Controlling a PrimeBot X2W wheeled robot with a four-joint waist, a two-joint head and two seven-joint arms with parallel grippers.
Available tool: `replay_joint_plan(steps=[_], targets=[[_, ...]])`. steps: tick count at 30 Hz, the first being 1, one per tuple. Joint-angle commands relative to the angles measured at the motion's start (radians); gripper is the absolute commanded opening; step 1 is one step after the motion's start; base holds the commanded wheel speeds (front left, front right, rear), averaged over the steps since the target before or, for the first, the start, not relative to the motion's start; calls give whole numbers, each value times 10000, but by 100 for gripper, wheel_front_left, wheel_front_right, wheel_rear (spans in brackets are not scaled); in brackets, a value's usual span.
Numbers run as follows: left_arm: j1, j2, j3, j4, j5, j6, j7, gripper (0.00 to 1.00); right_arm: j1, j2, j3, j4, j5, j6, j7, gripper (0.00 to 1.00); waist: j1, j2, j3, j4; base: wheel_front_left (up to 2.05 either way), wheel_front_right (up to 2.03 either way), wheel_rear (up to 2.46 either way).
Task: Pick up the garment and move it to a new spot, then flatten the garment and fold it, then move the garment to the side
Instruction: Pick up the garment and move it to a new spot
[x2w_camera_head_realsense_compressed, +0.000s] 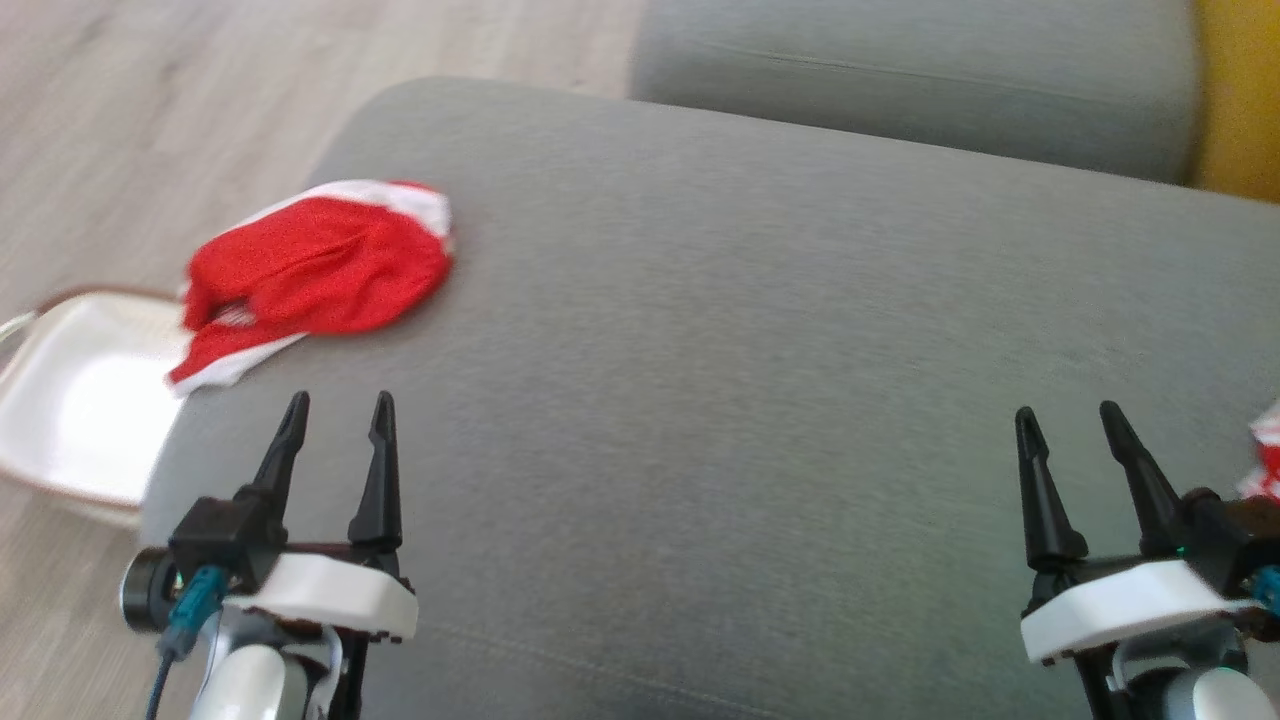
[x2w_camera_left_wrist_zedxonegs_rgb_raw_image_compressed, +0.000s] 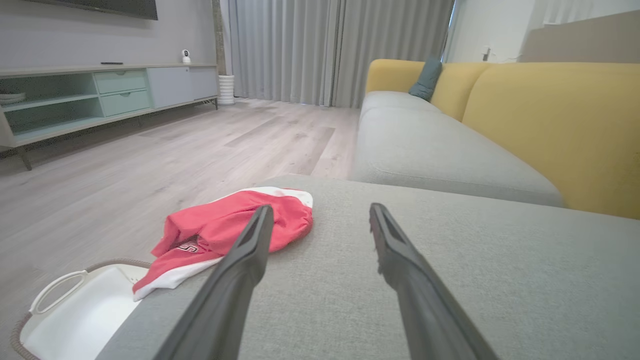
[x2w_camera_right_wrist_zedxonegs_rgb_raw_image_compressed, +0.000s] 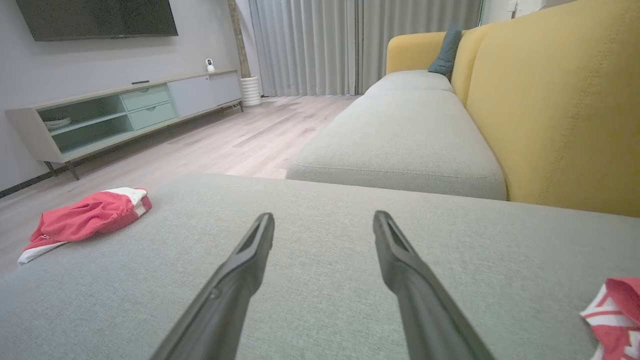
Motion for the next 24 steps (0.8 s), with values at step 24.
replay_joint_plan(steps=[24], targets=[[-1074, -270, 813, -245, 197, -414, -209, 100, -783, -60, 383, -714, -237, -7, 372, 100, 0, 0, 498, 2413, 0, 0, 0]])
